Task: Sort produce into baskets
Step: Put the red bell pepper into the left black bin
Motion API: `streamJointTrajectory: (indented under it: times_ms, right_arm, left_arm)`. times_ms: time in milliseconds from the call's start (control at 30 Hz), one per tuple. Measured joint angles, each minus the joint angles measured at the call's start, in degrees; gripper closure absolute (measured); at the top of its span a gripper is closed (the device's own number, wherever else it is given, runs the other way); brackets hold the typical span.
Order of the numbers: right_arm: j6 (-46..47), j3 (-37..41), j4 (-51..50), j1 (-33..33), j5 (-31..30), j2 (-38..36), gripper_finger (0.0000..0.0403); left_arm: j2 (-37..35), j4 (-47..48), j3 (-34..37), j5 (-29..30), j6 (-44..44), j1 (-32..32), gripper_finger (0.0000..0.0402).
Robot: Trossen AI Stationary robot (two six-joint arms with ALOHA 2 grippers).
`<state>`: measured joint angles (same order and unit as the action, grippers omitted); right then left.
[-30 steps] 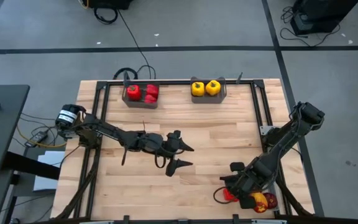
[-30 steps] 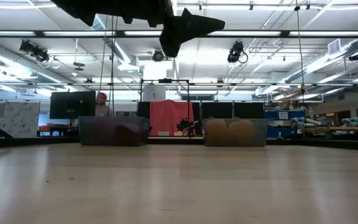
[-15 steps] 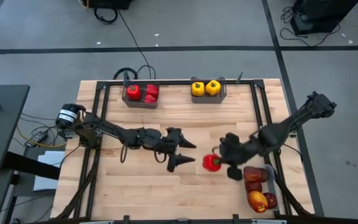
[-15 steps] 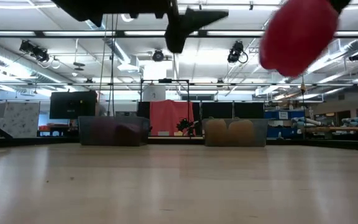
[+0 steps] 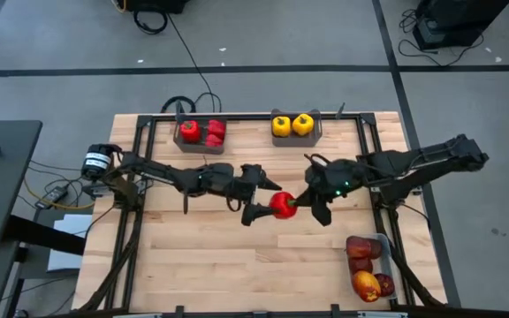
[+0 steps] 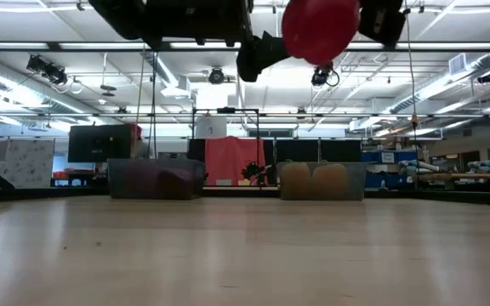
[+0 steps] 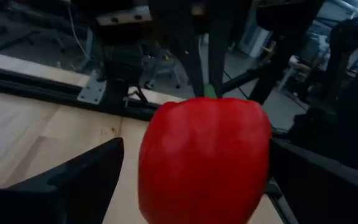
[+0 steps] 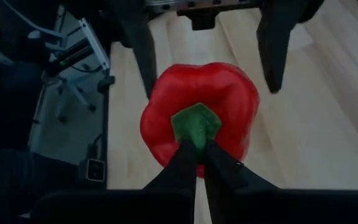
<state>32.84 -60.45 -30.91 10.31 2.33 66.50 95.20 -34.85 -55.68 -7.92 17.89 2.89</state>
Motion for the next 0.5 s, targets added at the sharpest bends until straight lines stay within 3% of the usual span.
streamJointTrajectory:
  times_ms: [100, 267, 333, 400, 500]
  right_arm:
    - [-1.65, 0.0, 1.84, -1.78, 0.59, 1.21, 0.0383]
    - [-4.13, 0.0, 5.52, -3.76, 0.52, 2.5, 0.0383]
    - [-4.13, 0.0, 6.66, -4.66, 0.49, 2.69, 0.0383]
    - [-4.02, 0.0, 7.26, -5.29, 0.23, 2.74, 0.0383]
    - [-2.53, 0.0, 7.56, -6.37, -0.16, 2.74, 0.0367]
  left_arm:
    - [0.0, 2.26, -1.19, -2.7, 0.22, -1.71, 0.0003]
    - [0.02, 3.71, -2.52, -13.83, 0.58, -4.63, 0.0007]
    - [0.02, 3.67, -2.69, -15.58, 1.89, -5.71, 0.0011]
    - [0.02, 3.62, -2.97, -16.77, 2.93, -7.1, 0.0027]
    - [0.02, 3.84, -2.97, -19.22, 5.0, -9.85, 0.0083]
